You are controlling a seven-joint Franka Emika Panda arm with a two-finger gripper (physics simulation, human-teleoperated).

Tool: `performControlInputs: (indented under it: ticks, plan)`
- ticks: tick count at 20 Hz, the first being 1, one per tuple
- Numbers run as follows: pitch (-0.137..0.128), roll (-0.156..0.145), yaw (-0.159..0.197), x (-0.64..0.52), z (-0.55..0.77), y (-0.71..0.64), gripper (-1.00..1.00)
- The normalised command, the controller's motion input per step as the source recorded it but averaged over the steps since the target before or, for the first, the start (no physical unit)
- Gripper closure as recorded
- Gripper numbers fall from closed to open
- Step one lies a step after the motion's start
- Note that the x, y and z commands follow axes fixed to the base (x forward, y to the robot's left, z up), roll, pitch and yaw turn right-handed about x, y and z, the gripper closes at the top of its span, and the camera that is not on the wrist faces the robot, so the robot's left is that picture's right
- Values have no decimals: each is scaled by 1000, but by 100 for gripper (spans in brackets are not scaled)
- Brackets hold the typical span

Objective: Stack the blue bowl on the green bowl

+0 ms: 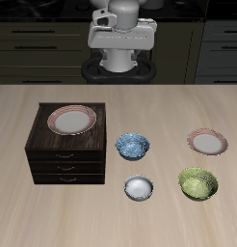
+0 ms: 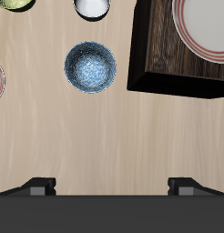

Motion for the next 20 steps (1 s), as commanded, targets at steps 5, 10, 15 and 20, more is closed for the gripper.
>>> performControlInputs:
  ticks: [5, 10, 15, 20]
  plan:
    - [-10, 37, 22, 165, -31, 201, -100]
    - [-6, 51, -48, 281, 93, 164, -100]
    - [9, 16, -25, 333, 19, 152, -100]
    - [6, 14, -13, 315, -16, 142, -100]
